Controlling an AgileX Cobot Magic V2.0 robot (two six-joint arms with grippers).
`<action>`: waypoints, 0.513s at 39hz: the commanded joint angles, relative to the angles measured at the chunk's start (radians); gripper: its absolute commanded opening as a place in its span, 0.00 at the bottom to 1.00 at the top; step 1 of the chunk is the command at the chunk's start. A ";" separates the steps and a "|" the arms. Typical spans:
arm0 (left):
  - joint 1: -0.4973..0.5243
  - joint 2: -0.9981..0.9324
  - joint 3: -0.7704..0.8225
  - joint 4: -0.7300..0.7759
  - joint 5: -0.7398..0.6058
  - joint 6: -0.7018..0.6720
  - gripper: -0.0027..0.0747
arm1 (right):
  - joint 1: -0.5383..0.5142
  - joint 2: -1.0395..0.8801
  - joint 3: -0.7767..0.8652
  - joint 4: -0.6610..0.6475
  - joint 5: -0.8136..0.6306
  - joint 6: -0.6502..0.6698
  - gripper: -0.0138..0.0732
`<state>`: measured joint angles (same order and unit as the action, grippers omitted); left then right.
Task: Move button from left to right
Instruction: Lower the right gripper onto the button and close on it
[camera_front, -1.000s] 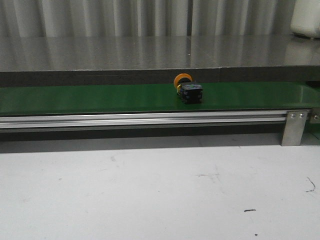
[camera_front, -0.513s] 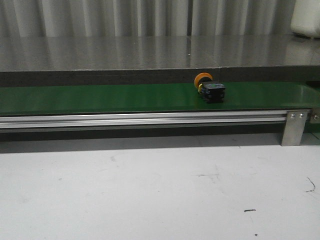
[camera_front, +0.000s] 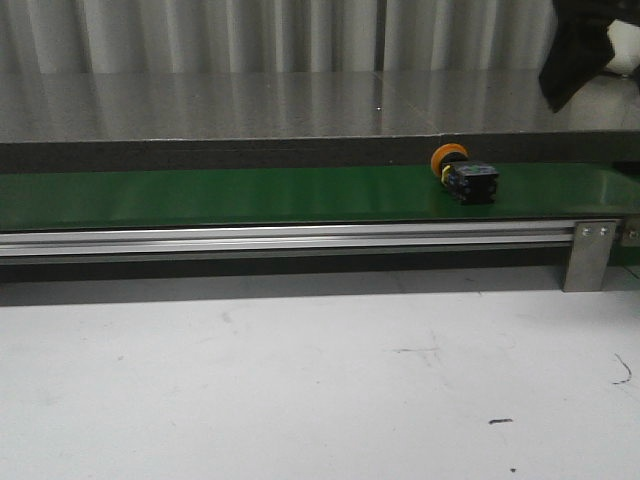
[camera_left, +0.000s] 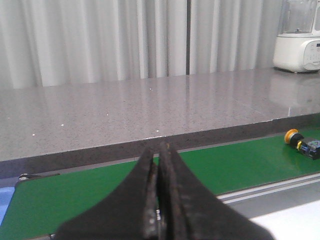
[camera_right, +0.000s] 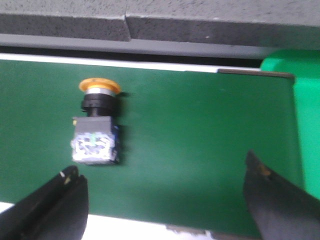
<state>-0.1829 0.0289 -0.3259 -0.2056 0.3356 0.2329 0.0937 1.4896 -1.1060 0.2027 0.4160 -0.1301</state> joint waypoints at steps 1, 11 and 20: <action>-0.008 0.011 -0.024 -0.015 -0.074 -0.006 0.01 | 0.018 0.028 -0.079 0.004 -0.032 0.000 0.90; -0.008 0.011 -0.024 -0.015 -0.074 -0.006 0.01 | 0.041 0.179 -0.178 0.004 -0.020 0.000 0.90; -0.008 0.011 -0.024 -0.015 -0.074 -0.006 0.01 | 0.041 0.286 -0.231 0.004 -0.003 0.000 0.90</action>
<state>-0.1829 0.0289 -0.3259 -0.2056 0.3356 0.2329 0.1357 1.8020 -1.2928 0.2027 0.4456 -0.1301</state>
